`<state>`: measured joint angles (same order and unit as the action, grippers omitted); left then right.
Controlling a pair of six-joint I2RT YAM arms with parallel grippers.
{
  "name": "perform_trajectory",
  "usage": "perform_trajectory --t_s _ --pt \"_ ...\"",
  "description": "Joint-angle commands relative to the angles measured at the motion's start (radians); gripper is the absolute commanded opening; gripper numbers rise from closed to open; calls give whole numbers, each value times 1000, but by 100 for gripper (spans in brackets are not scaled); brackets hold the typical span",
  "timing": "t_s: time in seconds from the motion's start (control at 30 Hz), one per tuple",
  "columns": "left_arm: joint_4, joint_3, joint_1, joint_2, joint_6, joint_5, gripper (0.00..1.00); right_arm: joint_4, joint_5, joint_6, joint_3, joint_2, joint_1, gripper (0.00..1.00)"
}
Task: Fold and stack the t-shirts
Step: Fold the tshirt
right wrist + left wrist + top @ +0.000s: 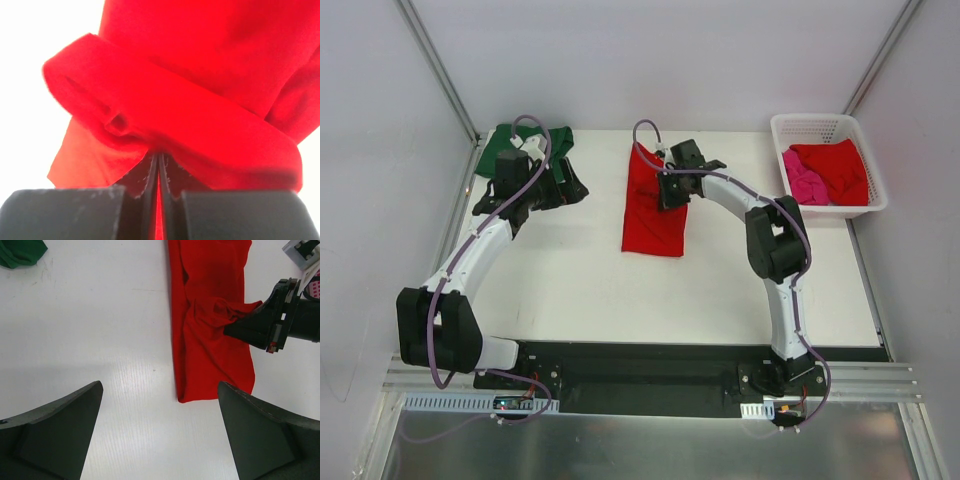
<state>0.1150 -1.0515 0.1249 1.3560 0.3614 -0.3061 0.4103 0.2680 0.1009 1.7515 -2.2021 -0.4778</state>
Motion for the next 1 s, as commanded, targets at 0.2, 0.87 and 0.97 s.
perform_trajectory --t_s 0.2,0.87,0.97 --pt "-20 -4 5 22 27 -33 99 8 -87 63 123 21 -4 4" --pt "-37 13 7 22 47 -71 99 -119 -397 111 -98 231 -25 5" --pt "-40 13 7 22 47 -71 99 -122 -388 111 -101 240 -25 6"
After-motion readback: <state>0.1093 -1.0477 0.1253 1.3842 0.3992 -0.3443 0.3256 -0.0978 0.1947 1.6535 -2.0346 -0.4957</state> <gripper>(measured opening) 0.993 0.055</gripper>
